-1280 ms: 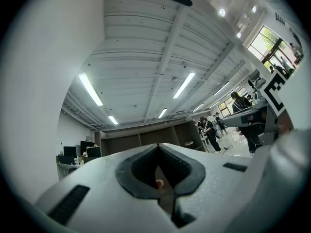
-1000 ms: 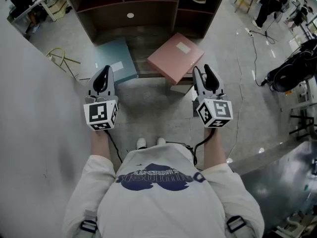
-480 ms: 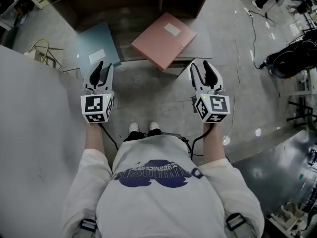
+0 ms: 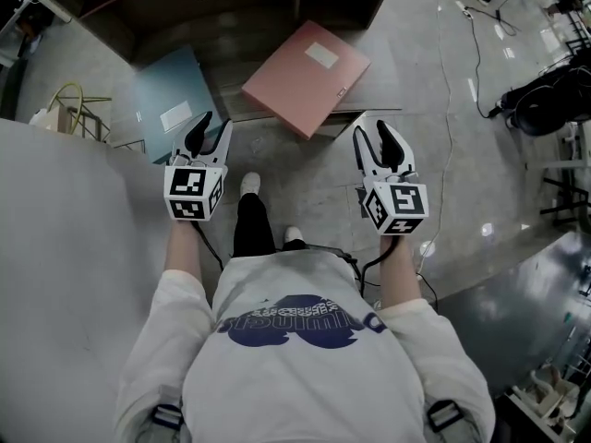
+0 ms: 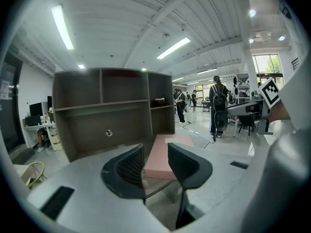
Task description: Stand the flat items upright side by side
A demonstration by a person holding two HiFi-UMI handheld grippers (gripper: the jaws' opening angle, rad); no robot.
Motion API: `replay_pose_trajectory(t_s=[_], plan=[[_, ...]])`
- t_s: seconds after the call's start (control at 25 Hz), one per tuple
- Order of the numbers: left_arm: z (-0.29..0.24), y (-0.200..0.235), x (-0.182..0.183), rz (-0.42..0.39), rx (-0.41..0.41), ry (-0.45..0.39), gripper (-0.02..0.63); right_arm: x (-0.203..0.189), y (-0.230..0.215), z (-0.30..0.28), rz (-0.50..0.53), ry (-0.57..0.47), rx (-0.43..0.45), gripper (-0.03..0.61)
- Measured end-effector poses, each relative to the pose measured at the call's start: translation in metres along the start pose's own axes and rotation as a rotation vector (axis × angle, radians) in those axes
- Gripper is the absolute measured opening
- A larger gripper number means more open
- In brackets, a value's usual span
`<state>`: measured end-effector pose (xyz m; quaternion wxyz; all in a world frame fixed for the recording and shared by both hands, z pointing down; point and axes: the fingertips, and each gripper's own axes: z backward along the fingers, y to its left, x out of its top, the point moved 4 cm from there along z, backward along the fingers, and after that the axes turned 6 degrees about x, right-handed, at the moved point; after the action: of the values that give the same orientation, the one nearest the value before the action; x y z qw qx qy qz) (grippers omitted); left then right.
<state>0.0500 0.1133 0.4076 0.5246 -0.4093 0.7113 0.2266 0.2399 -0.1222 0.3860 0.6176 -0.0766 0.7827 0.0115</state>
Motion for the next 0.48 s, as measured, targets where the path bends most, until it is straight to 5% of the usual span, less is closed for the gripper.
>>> replay_pose_trajectory(t_s=[0.48], plan=[[-0.119,0.047,-0.007,-0.042,-0.240,0.103,0.160,-0.017,-0.005,-0.067,-0.113,0.077,-0.177,0.178]])
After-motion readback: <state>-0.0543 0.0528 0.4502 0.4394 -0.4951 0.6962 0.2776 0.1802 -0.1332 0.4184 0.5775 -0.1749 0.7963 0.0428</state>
